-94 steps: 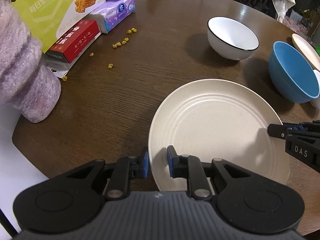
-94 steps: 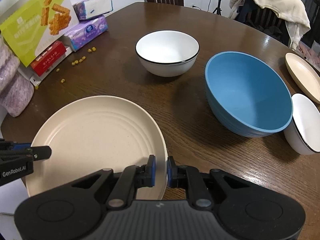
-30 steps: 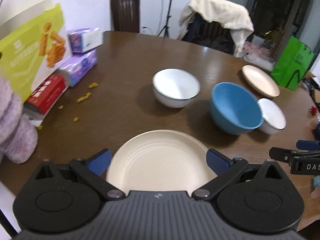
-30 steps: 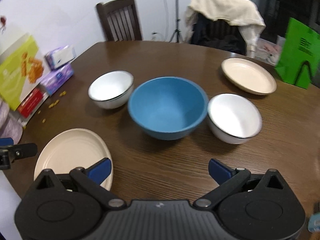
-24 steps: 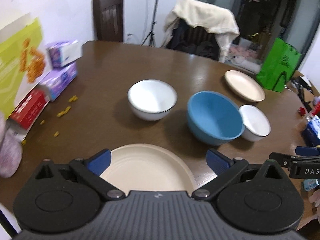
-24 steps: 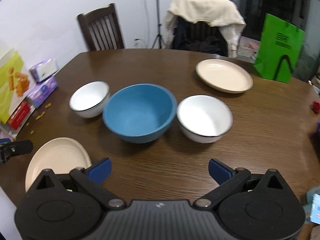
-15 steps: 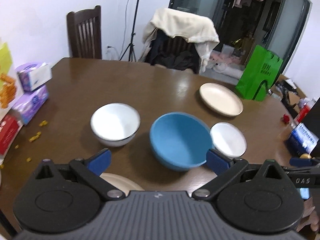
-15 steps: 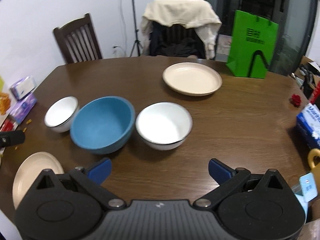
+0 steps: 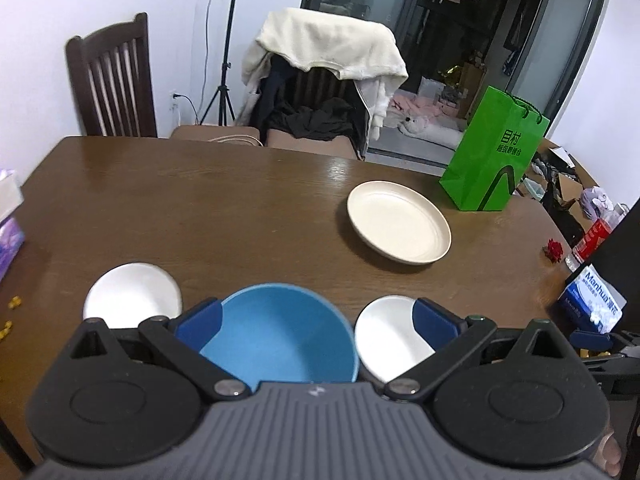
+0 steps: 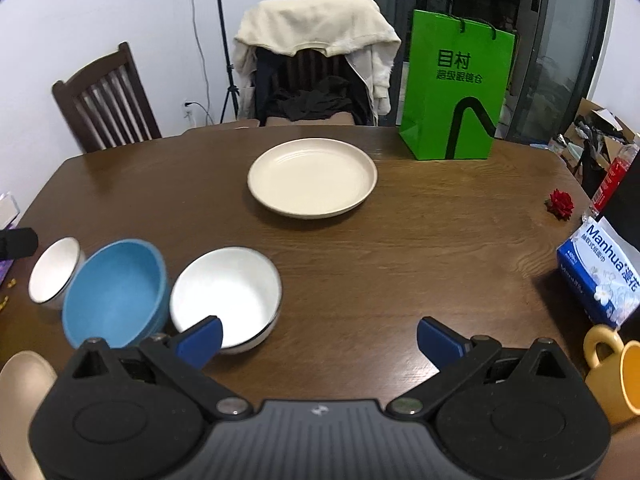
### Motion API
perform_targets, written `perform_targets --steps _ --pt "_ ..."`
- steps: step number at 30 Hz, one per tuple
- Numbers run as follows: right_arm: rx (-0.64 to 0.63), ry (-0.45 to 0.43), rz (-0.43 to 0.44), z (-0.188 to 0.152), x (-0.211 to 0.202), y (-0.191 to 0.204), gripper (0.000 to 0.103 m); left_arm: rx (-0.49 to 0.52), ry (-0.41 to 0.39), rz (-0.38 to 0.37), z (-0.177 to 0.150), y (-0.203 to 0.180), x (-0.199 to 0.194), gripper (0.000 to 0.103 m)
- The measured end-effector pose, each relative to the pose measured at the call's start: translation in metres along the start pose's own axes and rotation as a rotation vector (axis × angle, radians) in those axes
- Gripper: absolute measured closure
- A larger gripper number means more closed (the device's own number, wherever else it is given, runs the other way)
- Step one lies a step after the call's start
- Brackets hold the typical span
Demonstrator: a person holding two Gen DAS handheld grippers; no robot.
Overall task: Organize plates and bowls
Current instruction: 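Move both tools forward toward the last cream plate by the green bag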
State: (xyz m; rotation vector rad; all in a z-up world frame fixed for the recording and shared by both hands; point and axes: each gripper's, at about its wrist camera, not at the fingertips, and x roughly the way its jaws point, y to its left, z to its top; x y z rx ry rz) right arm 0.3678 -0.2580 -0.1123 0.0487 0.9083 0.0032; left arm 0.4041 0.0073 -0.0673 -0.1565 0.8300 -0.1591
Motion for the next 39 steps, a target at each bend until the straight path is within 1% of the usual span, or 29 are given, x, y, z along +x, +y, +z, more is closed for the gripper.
perform_targets --steps 12,17,19,22,31,39 --pt "0.040 0.031 -0.008 0.053 0.058 -0.045 0.000 0.014 0.084 0.025 0.051 -0.033 0.082 0.000" --pt "0.047 0.055 -0.018 0.070 0.087 -0.058 0.000 0.026 0.099 0.034 0.068 -0.041 0.111 0.000" --pt "0.054 0.064 -0.021 0.076 0.099 -0.062 0.000 0.029 0.111 0.047 0.075 -0.044 0.125 0.000" --pt "0.066 0.075 -0.021 0.084 0.115 -0.069 0.000 0.022 0.128 0.046 0.085 -0.046 0.144 0.000" --pt "0.089 0.096 -0.027 0.116 0.164 -0.084 0.000 0.034 0.155 0.094 0.116 -0.055 0.202 0.000" --pt "0.107 0.123 -0.025 0.145 0.211 -0.092 0.000 0.015 0.186 0.138 0.134 -0.058 0.251 0.000"
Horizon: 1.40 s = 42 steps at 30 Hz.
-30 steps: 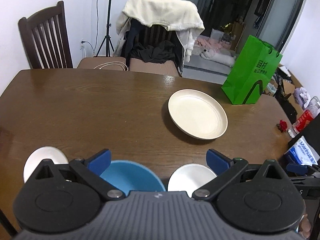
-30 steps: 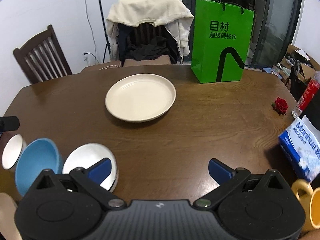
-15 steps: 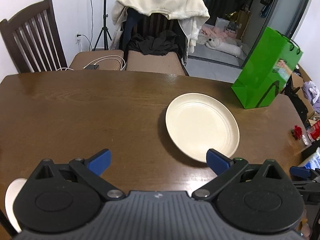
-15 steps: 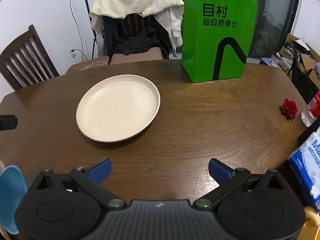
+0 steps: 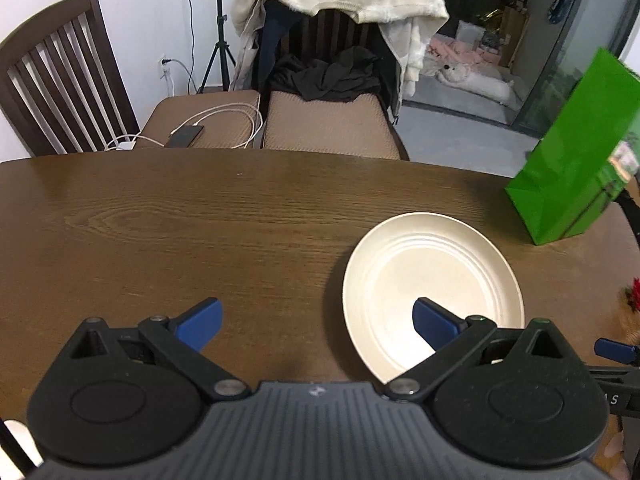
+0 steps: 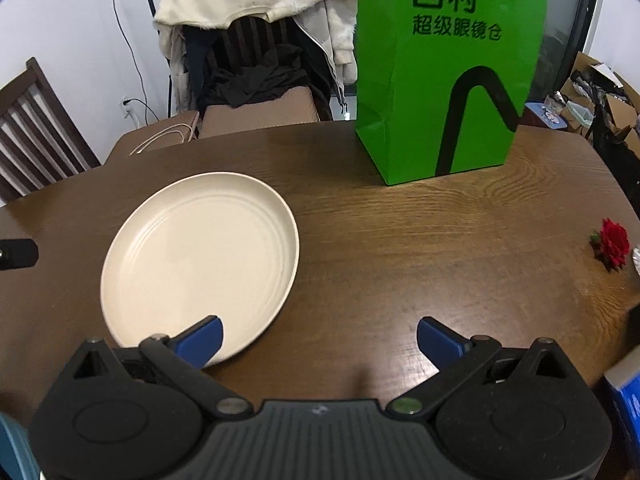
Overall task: Organize plates and bowls
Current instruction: 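Move both tools forward toward the last cream plate by the green bag, then close both grippers on the rim of the last cream plate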
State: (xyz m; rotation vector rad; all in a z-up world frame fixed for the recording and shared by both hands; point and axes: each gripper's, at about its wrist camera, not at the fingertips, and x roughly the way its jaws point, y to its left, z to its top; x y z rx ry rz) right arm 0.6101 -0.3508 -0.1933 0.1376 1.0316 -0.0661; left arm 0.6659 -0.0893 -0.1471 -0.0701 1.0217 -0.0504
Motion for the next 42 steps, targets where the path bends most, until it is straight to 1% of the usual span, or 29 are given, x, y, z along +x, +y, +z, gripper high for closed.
perform_targets --steps 4,6,7,10,11,12,13,14,15,16,17,18,19,21,22,23,24,25,26,27,28,30,34,36,39,42 --pt "0.004 0.010 -0.009 0.014 0.018 -0.001 0.000 0.007 0.023 0.020 0.008 -0.007 0.019 0.000" --pt "0.006 0.012 -0.005 0.020 0.026 0.000 0.000 0.010 0.048 0.033 0.011 -0.011 0.030 0.000" --pt "0.006 0.012 -0.001 0.023 0.030 -0.001 0.000 0.005 0.057 0.027 0.012 -0.011 0.034 0.000" --pt "0.012 0.018 0.020 0.028 0.039 -0.002 0.004 0.000 0.072 0.023 0.012 -0.012 0.046 0.002" --pt "0.015 0.022 0.023 0.028 0.041 -0.002 0.007 0.001 0.075 0.026 0.012 -0.012 0.049 0.004" --pt "0.017 0.025 0.024 0.029 0.044 -0.003 0.011 0.000 0.080 0.026 0.013 -0.012 0.053 0.007" --pt "0.018 0.030 0.024 0.031 0.047 -0.003 0.012 -0.006 0.086 0.026 0.013 -0.011 0.056 0.010" --pt "0.021 0.034 0.025 0.032 0.051 -0.004 0.013 -0.013 0.094 0.024 0.013 -0.011 0.059 0.018" --pt "0.025 0.036 0.027 0.033 0.053 -0.004 0.017 -0.021 0.104 0.018 0.013 -0.010 0.062 0.026" --pt "0.028 0.036 0.028 0.033 0.055 -0.004 0.022 -0.027 0.114 0.013 0.013 -0.010 0.066 0.029" --pt "0.033 0.038 0.031 0.034 0.058 -0.004 0.031 -0.029 0.121 0.015 0.012 -0.010 0.069 0.033" --pt "0.039 0.040 0.036 0.035 0.060 -0.005 0.037 -0.029 0.123 0.020 0.012 -0.011 0.071 0.037" --pt "0.046 0.042 0.044 0.036 0.063 -0.005 0.040 -0.031 0.127 0.022 0.011 -0.011 0.074 0.038" --pt "0.058 0.047 0.051 0.036 0.067 -0.004 0.052 -0.037 0.135 0.012 0.011 -0.011 0.079 0.040" --pt "0.062 0.048 0.056 0.036 0.068 -0.004 0.055 -0.036 0.138 0.006 0.011 -0.011 0.081 0.042" --pt "0.065 0.048 0.059 0.036 0.071 -0.003 0.060 -0.032 0.142 0.002 0.010 -0.012 0.083 0.048" --pt "0.068 0.047 0.063 0.036 0.072 -0.003 0.065 -0.033 0.148 0.003 0.009 -0.013 0.086 0.056" --pt "0.071 0.048 0.067 0.036 0.074 -0.003 0.069 -0.037 0.157 0.001 0.009 -0.013 0.089 0.059" --pt "0.072 0.052 0.072 0.036 0.075 -0.003 0.076 -0.040 0.165 -0.004 0.009 -0.013 0.092 0.063" --pt "0.074 0.055 0.074 0.036 0.077 -0.003 0.079 -0.043 0.171 -0.015 0.008 -0.012 0.094 0.064" --pt "0.078 0.056 0.083 0.035 0.078 -0.003 0.080 -0.044 0.174 -0.025 0.008 -0.012 0.096 0.065" --pt "0.083 0.052 0.091 0.035 0.080 -0.003 0.082 -0.048 0.184 -0.037 0.009 -0.012 0.102 0.075" --pt "0.084 0.045 0.106 0.034 0.081 -0.002 0.087 -0.050 0.183 -0.059 0.011 -0.011 0.107 0.084" --pt "0.081 0.042 0.113 0.034 0.082 -0.001 0.092 -0.036 0.181 -0.065 0.011 -0.014 0.107 0.091" --pt "0.069 0.036 0.116 0.033 0.082 0.002 0.096 -0.004 0.172 -0.060 0.008 -0.020 0.105 0.091" --pt "0.044 0.026 0.099 0.033 0.081 0.008 0.095 0.021 0.166 -0.054 0.007 -0.022 0.105 0.091"
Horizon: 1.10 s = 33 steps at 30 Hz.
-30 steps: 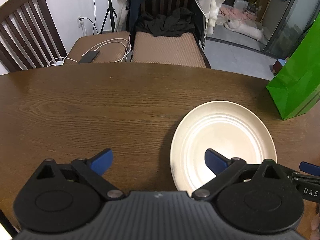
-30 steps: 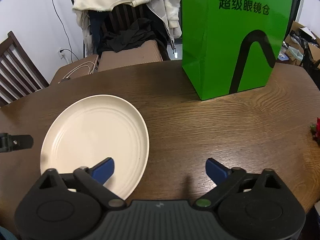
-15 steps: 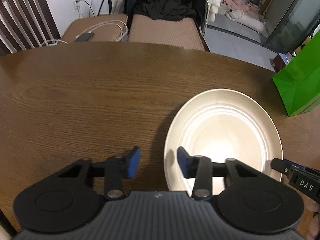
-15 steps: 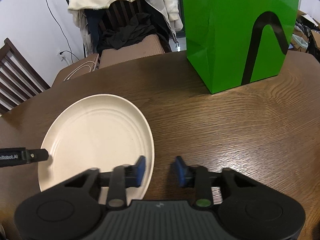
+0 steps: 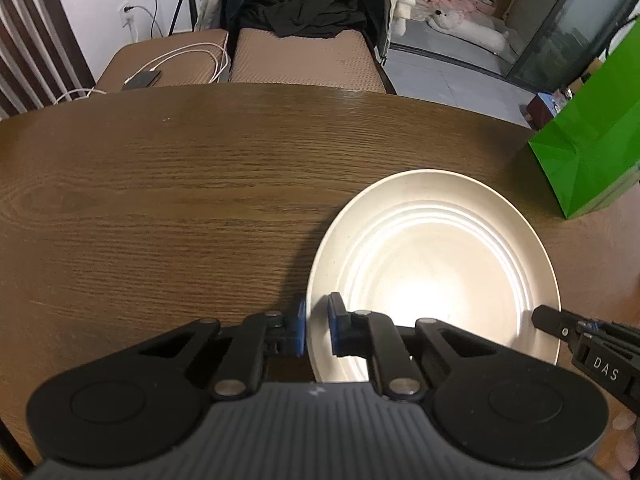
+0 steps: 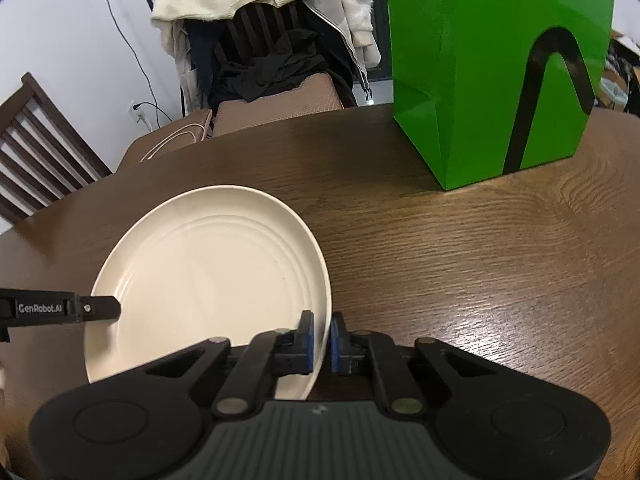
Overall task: Organize plates and bowls
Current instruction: 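Close both grippers on the rim of the last cream plate, then lift the gripped cream plate off the table with both grippers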
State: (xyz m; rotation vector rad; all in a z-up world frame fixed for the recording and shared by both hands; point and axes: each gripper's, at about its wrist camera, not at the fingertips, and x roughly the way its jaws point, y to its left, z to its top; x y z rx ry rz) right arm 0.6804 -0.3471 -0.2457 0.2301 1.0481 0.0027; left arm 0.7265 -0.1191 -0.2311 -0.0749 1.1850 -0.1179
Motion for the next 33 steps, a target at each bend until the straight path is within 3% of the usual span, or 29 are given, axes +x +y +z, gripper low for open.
perform_targets --steps 16,33 --pt "-0.042 -0.022 -0.028 -0.005 -0.007 0.006 0.095 0.053 -0.013 0.027 -0.004 -0.011 -0.004 0.091" --pt "-0.042 -0.065 -0.025 -0.008 -0.038 0.009 0.095 0.075 -0.059 0.024 -0.009 -0.012 -0.041 0.091"
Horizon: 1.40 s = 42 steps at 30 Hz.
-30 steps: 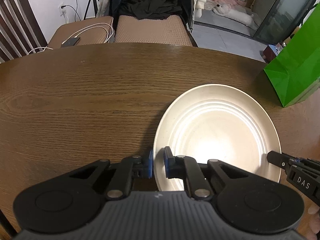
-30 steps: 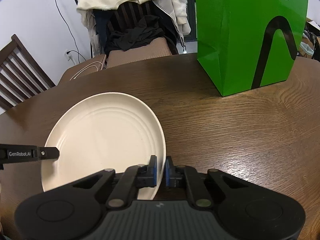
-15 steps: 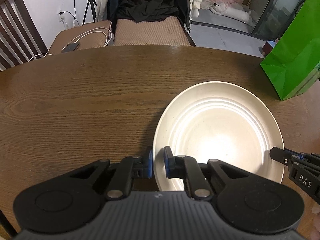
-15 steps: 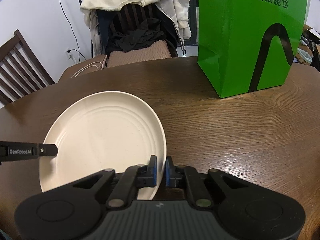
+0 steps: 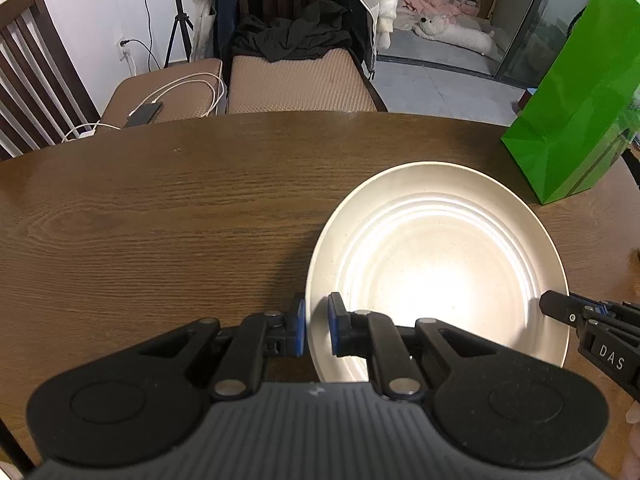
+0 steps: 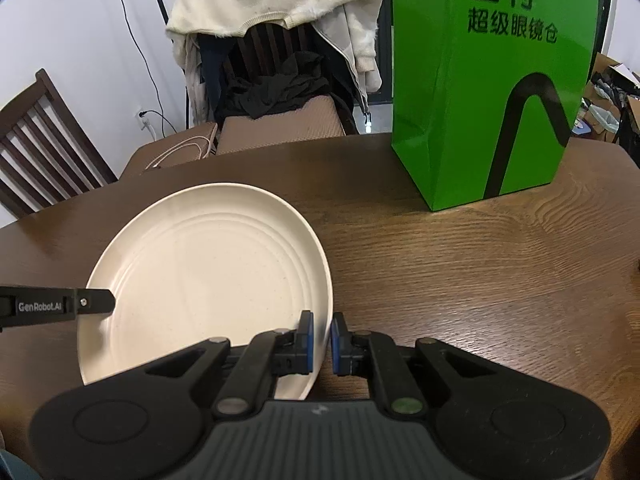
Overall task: Organize plates and bowls
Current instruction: 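Lift the gripped cream plate off the table with both grippers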
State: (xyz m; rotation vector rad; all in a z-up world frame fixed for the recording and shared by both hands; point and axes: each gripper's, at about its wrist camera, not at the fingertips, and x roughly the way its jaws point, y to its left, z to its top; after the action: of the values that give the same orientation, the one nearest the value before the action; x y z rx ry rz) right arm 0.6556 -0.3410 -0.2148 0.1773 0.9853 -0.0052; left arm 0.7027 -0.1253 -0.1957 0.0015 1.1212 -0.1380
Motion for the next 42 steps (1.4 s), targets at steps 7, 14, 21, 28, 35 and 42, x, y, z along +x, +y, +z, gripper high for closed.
perform_targets --steps 7,14,21,28,35,42 --pt "0.001 -0.016 0.001 -0.002 -0.020 0.002 0.095 0.009 -0.017 0.002 -0.006 0.001 -0.019 0.091" --pt "0.006 -0.026 0.006 -0.006 -0.039 0.005 0.095 0.024 -0.039 0.015 -0.013 -0.002 -0.042 0.091" --pt "0.002 -0.041 0.010 -0.012 -0.061 0.012 0.095 0.022 -0.049 0.021 -0.024 0.000 -0.064 0.091" --pt "0.000 -0.052 0.015 -0.021 -0.083 0.019 0.095 0.023 -0.072 0.024 -0.036 0.003 -0.090 0.091" --pt "-0.002 -0.070 0.020 -0.029 -0.107 0.026 0.095 0.018 -0.088 0.025 -0.050 0.007 -0.115 0.091" --pt "-0.007 -0.080 0.027 -0.041 -0.127 0.034 0.095 0.020 -0.101 0.032 -0.066 0.012 -0.135 0.091"
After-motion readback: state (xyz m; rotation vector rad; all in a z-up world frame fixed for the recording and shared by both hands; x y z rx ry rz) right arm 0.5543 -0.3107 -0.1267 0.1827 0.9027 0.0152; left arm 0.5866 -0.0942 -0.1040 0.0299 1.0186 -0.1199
